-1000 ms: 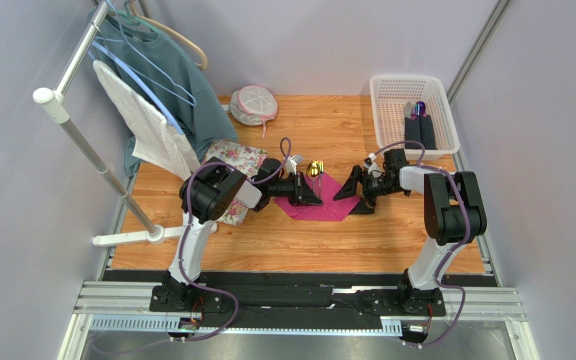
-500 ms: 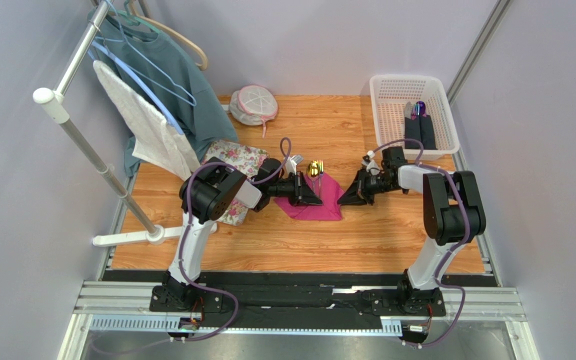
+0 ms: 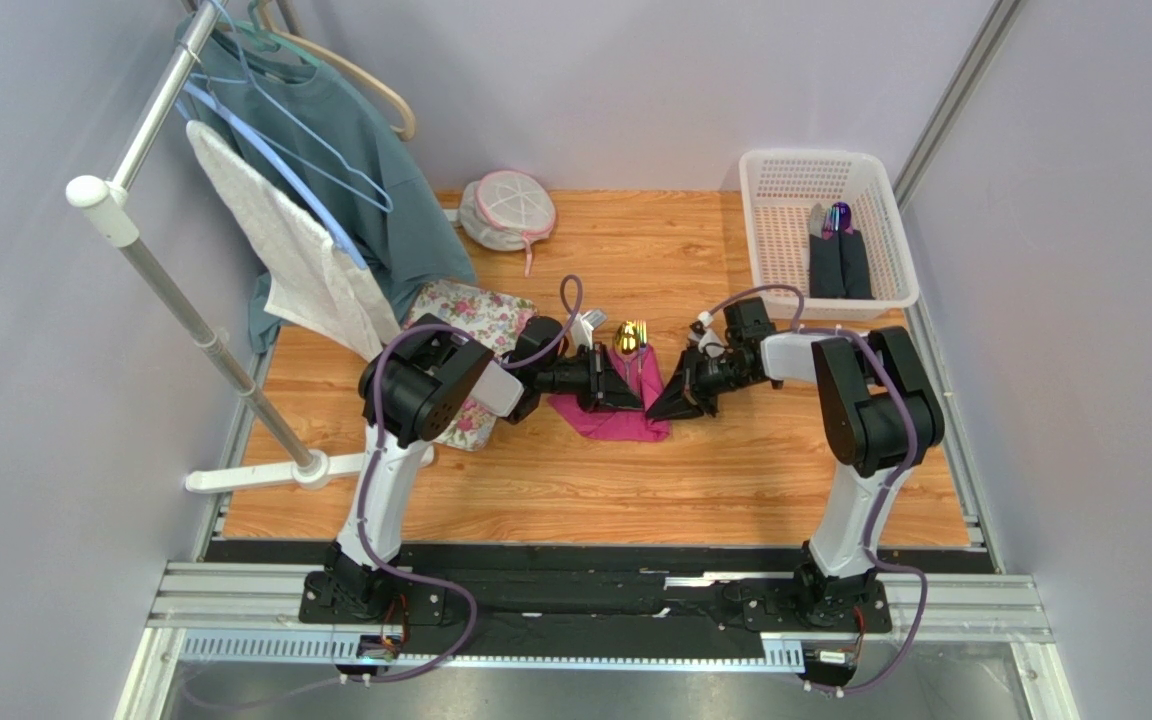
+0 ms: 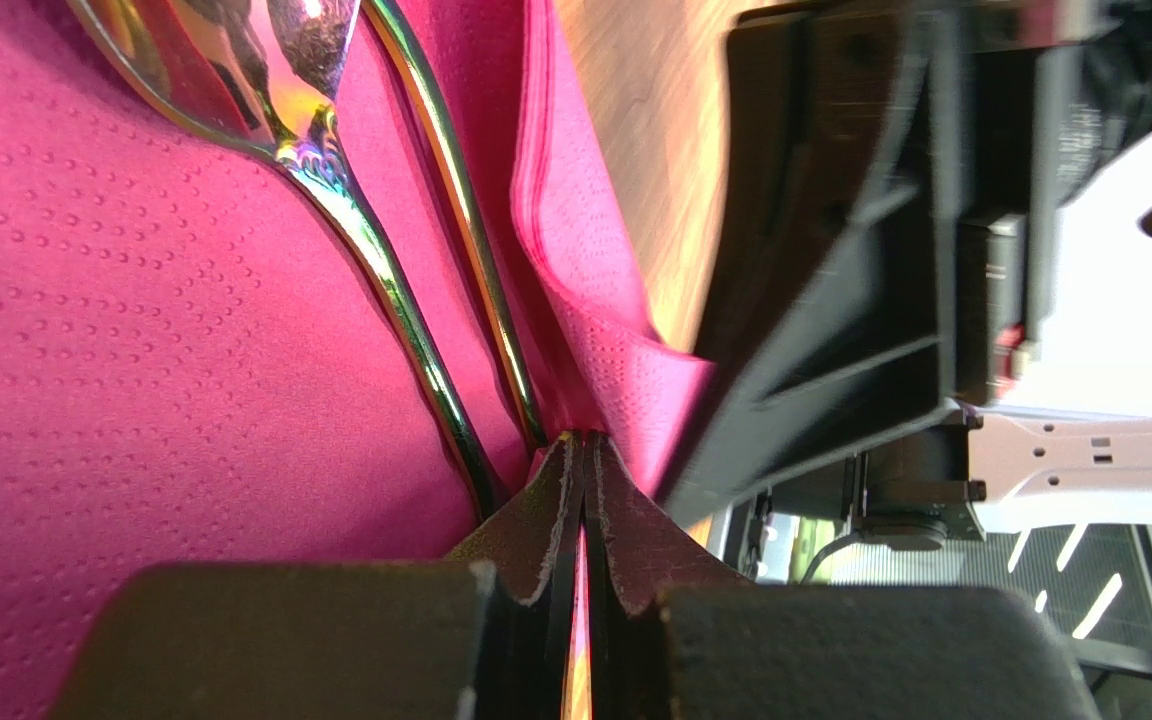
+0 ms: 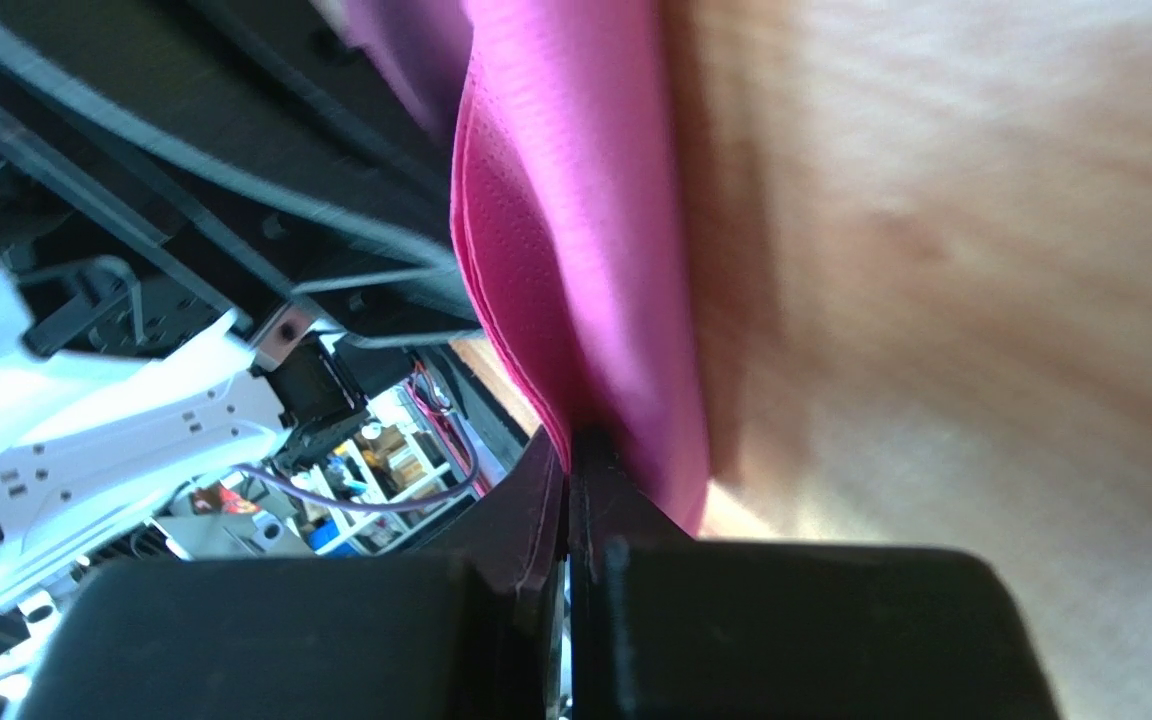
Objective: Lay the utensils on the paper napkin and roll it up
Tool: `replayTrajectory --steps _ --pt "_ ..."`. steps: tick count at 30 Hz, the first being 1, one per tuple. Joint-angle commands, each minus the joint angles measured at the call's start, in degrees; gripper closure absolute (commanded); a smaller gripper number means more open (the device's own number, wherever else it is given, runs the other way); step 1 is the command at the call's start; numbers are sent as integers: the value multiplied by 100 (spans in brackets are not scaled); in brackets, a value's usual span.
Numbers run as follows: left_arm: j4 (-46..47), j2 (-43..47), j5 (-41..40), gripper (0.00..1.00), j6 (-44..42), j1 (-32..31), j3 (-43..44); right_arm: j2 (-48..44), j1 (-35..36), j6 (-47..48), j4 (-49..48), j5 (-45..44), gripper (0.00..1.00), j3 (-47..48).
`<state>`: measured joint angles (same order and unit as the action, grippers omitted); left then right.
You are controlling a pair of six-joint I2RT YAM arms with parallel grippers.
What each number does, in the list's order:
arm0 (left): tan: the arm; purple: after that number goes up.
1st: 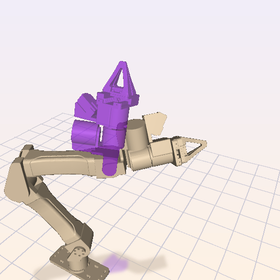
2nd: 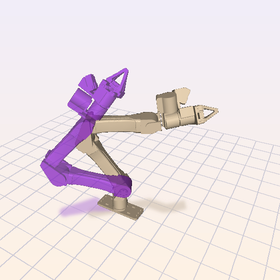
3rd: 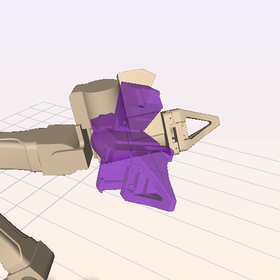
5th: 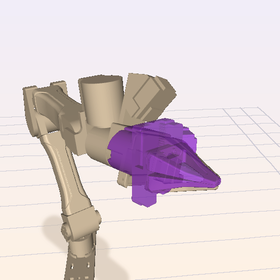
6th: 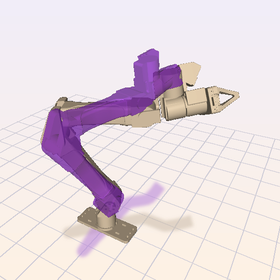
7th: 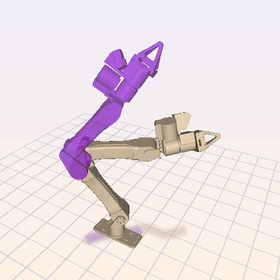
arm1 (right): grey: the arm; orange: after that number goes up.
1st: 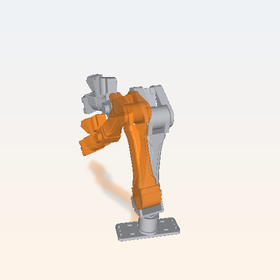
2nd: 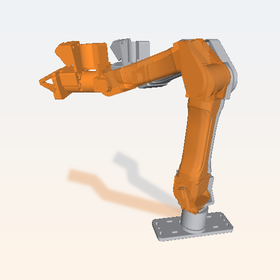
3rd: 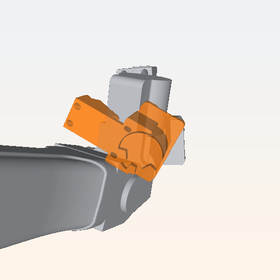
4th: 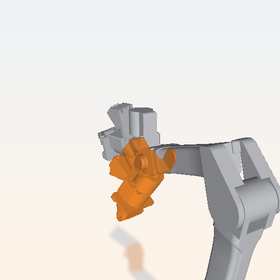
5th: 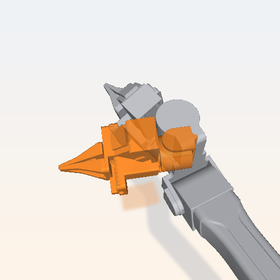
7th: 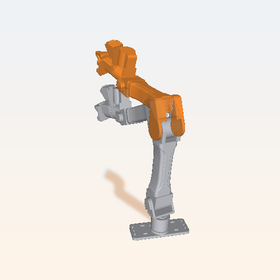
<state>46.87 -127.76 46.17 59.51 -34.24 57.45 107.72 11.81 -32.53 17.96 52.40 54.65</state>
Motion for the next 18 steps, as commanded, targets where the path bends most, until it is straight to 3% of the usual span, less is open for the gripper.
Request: replayTrajectory --steps 1,11,18 --pt "-205 -179 -188 96 -282 40 29 188 -4 -201 -196 -265 100 98" --pt "85 -91 -109 96 -115 31 -23 416 5 -87 32 -801 100 203" --pt "235 576 111 92 61 128 -260 495 5 107 340 -1153 100 283"
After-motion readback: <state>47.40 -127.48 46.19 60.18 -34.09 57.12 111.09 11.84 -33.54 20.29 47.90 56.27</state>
